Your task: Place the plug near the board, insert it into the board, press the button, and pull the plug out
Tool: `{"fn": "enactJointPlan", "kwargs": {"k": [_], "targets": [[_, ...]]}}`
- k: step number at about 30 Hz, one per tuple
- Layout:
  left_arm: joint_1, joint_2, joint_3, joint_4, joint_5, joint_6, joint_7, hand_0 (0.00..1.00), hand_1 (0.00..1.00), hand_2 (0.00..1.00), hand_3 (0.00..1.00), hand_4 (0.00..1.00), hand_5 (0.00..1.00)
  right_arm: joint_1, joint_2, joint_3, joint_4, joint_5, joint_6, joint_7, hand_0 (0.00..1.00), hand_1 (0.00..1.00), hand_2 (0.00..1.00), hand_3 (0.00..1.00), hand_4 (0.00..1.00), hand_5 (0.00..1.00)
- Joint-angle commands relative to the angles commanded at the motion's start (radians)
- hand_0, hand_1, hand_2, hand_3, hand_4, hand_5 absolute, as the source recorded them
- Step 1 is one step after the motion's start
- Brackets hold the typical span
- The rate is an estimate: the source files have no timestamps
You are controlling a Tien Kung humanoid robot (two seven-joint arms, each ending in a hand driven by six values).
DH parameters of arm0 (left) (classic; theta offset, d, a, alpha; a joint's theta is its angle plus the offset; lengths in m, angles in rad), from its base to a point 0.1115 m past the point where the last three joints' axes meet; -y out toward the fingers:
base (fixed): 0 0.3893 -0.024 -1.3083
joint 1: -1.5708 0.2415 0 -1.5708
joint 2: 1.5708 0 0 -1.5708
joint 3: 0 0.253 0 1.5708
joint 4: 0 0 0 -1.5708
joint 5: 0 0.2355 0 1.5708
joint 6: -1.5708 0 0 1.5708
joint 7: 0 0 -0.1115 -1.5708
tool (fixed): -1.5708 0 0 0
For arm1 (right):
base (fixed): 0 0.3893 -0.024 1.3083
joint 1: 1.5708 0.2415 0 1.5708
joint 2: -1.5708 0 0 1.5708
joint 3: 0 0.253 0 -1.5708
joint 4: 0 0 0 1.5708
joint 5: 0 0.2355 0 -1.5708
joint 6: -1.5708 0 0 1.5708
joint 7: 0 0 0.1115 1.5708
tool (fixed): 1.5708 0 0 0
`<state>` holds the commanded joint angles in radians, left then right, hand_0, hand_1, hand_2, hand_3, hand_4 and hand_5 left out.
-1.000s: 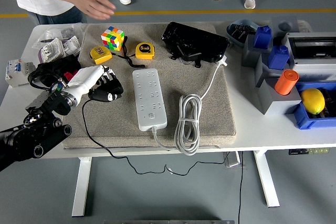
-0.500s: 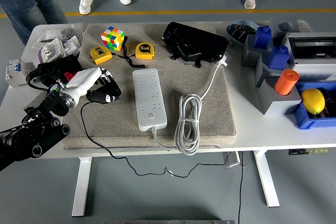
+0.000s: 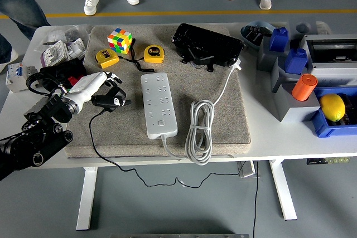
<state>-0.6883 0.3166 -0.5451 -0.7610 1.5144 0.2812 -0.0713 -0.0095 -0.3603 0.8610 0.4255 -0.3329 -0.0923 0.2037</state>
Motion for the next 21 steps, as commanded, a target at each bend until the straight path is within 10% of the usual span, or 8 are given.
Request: {"fn": "enactJointPlan", "kwargs": {"k": [9,21], "targets": [[0.022,0.013,-0.042,-0.062,0.038,0.029,-0.028,0.813,0.868,0.910,0.903,0.998,0.799,0.000,0.001,0.003,-0.001,0.001,0.000,0.000,0.708,0.712,0.697,0.593,0.998,0.587],[0.154,0.031,-0.226,-0.155,-0.153,0.121,-0.202,0.835,0.879,0.906,0.886,0.998,0.753,0.010,0.002,-0.003,-0.010,0.006,0.001,-0.001,0.711,0.712,0.697,0.593,0.998,0.588]]}}
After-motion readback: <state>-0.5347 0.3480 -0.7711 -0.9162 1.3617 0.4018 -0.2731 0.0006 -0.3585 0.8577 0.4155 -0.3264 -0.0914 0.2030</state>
